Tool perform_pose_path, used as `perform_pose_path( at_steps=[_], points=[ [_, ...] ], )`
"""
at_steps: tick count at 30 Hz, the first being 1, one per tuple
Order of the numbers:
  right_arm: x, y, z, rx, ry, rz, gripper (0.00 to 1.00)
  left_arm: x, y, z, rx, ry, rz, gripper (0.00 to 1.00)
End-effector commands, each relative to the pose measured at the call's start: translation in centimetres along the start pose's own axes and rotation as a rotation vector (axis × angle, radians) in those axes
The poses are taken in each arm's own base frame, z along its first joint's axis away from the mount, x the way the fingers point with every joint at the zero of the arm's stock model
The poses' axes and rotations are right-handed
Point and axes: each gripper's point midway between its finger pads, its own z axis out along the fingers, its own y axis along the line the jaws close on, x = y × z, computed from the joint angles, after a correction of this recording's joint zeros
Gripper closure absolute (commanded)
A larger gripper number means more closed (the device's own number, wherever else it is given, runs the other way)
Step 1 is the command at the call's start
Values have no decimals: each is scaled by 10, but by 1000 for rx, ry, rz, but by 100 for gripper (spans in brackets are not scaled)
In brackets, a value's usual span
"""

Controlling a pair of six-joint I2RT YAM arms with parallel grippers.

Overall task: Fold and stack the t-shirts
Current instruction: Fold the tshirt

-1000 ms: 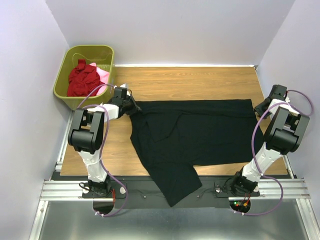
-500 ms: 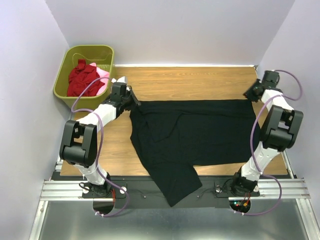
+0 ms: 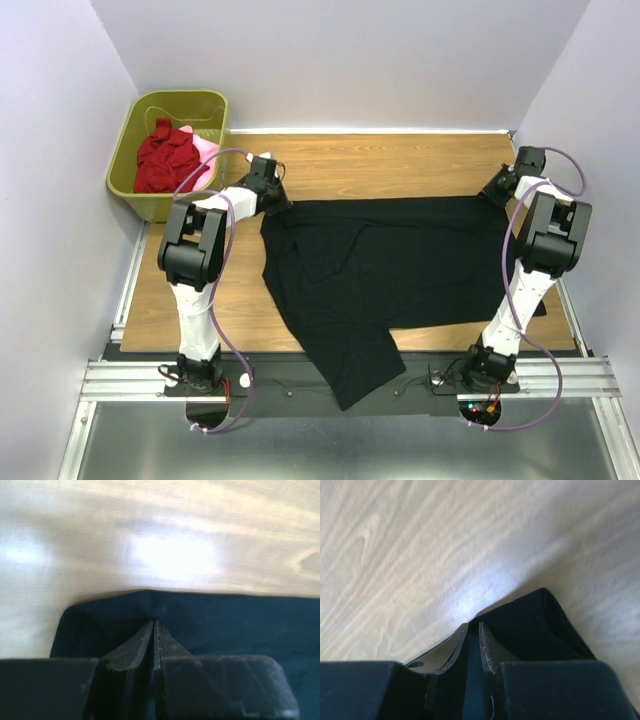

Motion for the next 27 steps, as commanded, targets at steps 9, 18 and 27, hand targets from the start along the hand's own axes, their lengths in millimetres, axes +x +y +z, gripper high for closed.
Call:
perform_pose_path(
  at_steps=[9,18,27],
  points=[
    [-48,32,-15,-50,-131,-83,75,-87,-20,11,-3,-127,86,75],
    [24,141,-99,-300,-79,-234,54,-52,-73,-95,71,-192,197,49],
    [129,169,-159,-481,65,-237,25,72,-116,-148,132,-112,596,45]
  ],
)
